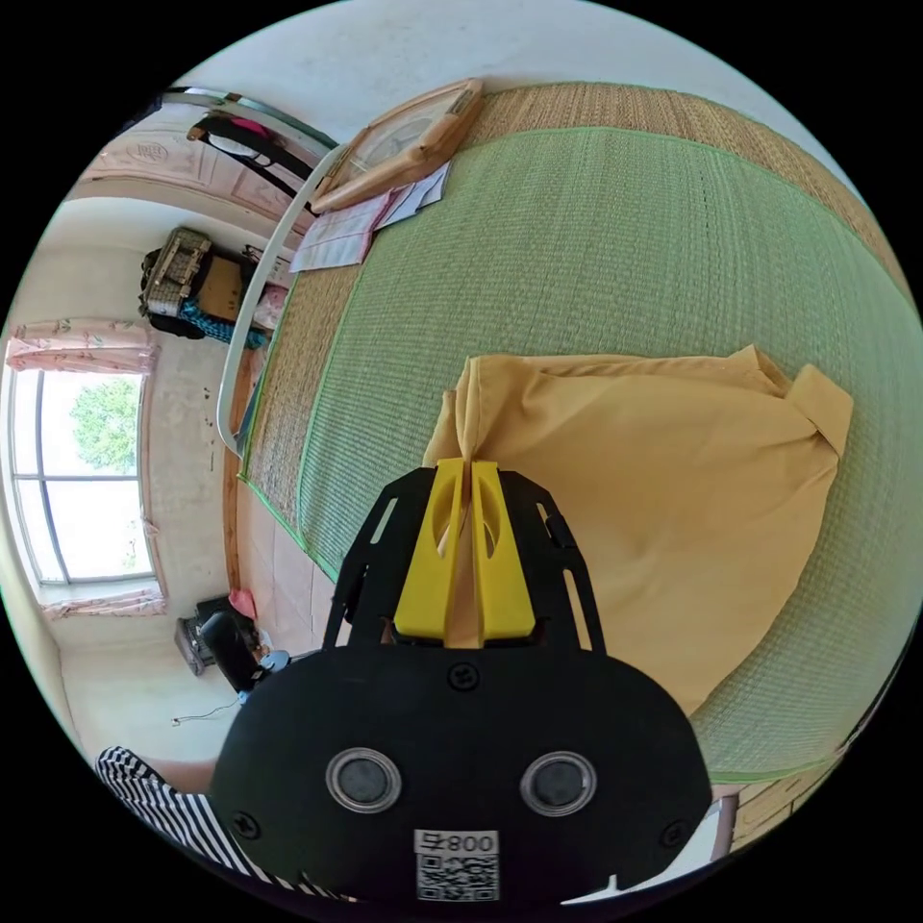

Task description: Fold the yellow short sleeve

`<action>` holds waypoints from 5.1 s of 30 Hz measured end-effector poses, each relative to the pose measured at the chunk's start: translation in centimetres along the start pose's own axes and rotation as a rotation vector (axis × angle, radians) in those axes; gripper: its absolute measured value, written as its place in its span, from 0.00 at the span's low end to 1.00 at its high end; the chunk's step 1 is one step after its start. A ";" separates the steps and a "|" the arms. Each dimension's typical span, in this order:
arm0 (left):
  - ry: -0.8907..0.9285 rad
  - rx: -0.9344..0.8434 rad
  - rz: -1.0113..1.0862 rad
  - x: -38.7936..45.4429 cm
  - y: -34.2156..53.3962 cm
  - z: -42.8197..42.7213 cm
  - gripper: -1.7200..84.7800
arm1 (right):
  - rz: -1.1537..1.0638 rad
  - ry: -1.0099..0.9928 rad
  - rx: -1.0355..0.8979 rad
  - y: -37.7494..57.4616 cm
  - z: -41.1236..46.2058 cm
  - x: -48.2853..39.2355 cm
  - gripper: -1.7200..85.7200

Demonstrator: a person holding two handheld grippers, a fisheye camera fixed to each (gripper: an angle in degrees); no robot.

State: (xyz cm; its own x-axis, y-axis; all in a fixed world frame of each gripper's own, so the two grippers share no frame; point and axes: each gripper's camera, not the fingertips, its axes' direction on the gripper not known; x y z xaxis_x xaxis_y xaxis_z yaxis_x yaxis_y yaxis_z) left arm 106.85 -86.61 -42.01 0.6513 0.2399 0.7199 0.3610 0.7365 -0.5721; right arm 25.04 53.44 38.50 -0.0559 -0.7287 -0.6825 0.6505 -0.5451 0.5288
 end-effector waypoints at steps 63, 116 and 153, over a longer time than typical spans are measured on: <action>-0.104 -0.008 -0.080 -8.1 5.0 -4.1 0.05 | -0.118 -0.017 -0.083 16.3 -10.3 11.4 0.06; -0.358 -0.380 0.578 28.7 4.0 20.2 0.11 | -0.012 0.124 0.007 35.8 -9.8 13.2 0.11; -0.544 -0.244 0.286 21.0 1.8 10.4 0.02 | -0.289 0.568 -0.099 30.3 -7.1 -6.7 0.03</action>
State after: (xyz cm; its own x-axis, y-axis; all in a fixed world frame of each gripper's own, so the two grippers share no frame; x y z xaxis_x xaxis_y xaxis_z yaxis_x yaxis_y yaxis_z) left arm 114.26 -73.65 -23.88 0.3373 0.7373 0.5853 0.4065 0.4468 -0.7970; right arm 50.50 44.75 55.56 0.1522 -0.2102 -0.9657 0.7379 -0.6259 0.2525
